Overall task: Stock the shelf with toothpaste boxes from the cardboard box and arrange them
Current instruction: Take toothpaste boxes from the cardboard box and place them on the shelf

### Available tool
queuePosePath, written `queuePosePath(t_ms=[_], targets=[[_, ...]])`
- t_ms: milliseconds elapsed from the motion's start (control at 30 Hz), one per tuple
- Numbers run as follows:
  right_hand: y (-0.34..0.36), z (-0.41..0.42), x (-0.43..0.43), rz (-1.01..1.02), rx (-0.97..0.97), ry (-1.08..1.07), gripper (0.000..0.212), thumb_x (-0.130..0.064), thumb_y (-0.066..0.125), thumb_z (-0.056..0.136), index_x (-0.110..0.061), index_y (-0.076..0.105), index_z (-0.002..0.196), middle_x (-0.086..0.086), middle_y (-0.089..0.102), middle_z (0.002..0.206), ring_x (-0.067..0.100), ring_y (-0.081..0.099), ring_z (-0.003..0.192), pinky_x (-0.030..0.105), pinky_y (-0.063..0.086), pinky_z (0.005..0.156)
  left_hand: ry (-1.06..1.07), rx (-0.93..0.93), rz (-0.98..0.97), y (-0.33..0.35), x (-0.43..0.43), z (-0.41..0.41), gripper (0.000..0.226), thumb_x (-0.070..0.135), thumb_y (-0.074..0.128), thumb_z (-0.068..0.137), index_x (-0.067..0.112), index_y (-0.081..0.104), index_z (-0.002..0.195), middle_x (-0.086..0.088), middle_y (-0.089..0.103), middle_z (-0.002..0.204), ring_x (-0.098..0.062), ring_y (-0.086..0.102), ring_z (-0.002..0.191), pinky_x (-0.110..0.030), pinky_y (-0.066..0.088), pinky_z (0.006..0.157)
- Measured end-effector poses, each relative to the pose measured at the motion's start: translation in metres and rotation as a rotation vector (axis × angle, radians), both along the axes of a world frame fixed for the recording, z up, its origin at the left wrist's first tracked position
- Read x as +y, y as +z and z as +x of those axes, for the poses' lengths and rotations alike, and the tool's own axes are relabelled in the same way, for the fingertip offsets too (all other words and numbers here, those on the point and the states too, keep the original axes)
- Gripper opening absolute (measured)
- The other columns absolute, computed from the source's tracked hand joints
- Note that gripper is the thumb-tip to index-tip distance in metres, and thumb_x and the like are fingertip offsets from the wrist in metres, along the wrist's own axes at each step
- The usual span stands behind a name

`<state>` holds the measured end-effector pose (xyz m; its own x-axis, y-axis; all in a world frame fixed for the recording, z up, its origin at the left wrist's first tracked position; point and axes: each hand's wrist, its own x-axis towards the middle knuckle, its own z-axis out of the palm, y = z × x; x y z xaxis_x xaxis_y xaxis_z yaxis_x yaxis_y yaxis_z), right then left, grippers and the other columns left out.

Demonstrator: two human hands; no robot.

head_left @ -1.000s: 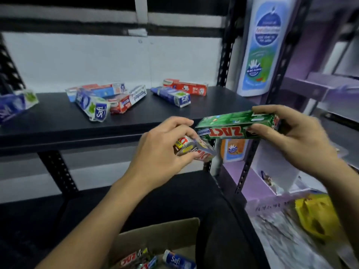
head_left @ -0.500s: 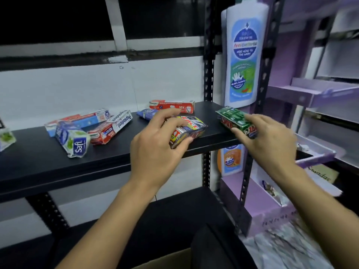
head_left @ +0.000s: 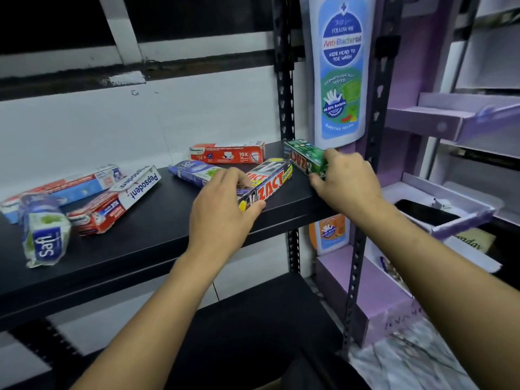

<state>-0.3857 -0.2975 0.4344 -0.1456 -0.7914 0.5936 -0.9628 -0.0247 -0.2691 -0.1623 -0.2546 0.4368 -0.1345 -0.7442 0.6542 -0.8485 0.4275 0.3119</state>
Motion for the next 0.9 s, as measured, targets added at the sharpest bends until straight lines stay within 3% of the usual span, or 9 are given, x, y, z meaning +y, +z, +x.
queuePosePath(t_ms=[167, 300, 433, 700, 800, 900], targets=[[0.011, -0.002, -0.038, 0.134, -0.057, -0.027, 0.032, -0.031, 0.057, 0.087, -0.011, 0.062, 0.112, 0.019, 0.061, 0.101, 0.040, 0.058, 0.092, 0.033, 0.039, 0.066, -0.096, -0.015, 0.085, 0.011, -0.024, 0.003, 0.036, 0.040, 0.081, 0.075, 0.027, 0.055, 0.095, 0.015, 0.054, 0.107, -0.003, 0.048, 0.097, -0.022, 0.033, 0.073], [0.010, -0.001, -0.059, 0.157, -0.094, -0.028, 0.035, -0.027, 0.053, 0.090, -0.011, 0.061, 0.120, 0.018, 0.060, 0.108, 0.038, 0.057, 0.096, 0.033, 0.042, 0.069, -0.153, 0.035, 0.079, 0.006, -0.032, 0.008, 0.036, 0.040, 0.082, 0.075, 0.028, 0.058, 0.099, 0.015, 0.056, 0.108, 0.004, 0.046, 0.095, -0.002, 0.033, 0.078], [0.000, -0.007, -0.059, 0.095, -0.201, 0.033, 0.048, -0.032, 0.057, 0.093, -0.020, 0.052, 0.139, 0.013, 0.056, 0.126, 0.034, 0.054, 0.114, 0.041, 0.049, 0.090, -0.196, 0.108, 0.115, 0.004, -0.029, 0.013, 0.035, 0.039, 0.082, 0.075, 0.032, 0.062, 0.102, 0.019, 0.058, 0.113, 0.007, 0.051, 0.099, -0.001, 0.035, 0.080], [-0.002, -0.008, -0.064, 0.095, -0.183, -0.018, 0.044, -0.028, 0.053, 0.095, -0.014, 0.049, 0.137, 0.016, 0.047, 0.131, 0.037, 0.046, 0.122, 0.047, 0.048, 0.097, -0.189, 0.083, 0.043, 0.002, -0.029, 0.015, 0.033, 0.032, 0.083, 0.075, 0.028, 0.066, 0.104, 0.012, 0.055, 0.121, 0.002, 0.048, 0.110, 0.003, 0.027, 0.087], [-0.001, -0.007, -0.064, 0.107, -0.168, -0.036, 0.045, -0.027, 0.052, 0.094, -0.014, 0.048, 0.137, 0.017, 0.046, 0.132, 0.038, 0.045, 0.122, 0.047, 0.048, 0.096, -0.167, 0.044, -0.025, -0.001, -0.029, 0.013, 0.034, 0.030, 0.083, 0.075, 0.023, 0.067, 0.105, 0.010, 0.054, 0.121, -0.002, 0.047, 0.111, -0.001, 0.028, 0.091], [0.001, -0.006, -0.059, 0.091, -0.203, -0.028, 0.048, -0.026, 0.052, 0.092, -0.013, 0.046, 0.137, 0.016, 0.043, 0.136, 0.038, 0.043, 0.125, 0.048, 0.047, 0.096, -0.144, -0.017, -0.060, -0.002, -0.027, 0.011, 0.036, 0.031, 0.081, 0.077, 0.020, 0.065, 0.107, 0.007, 0.053, 0.123, -0.012, 0.049, 0.116, -0.021, 0.037, 0.095]])
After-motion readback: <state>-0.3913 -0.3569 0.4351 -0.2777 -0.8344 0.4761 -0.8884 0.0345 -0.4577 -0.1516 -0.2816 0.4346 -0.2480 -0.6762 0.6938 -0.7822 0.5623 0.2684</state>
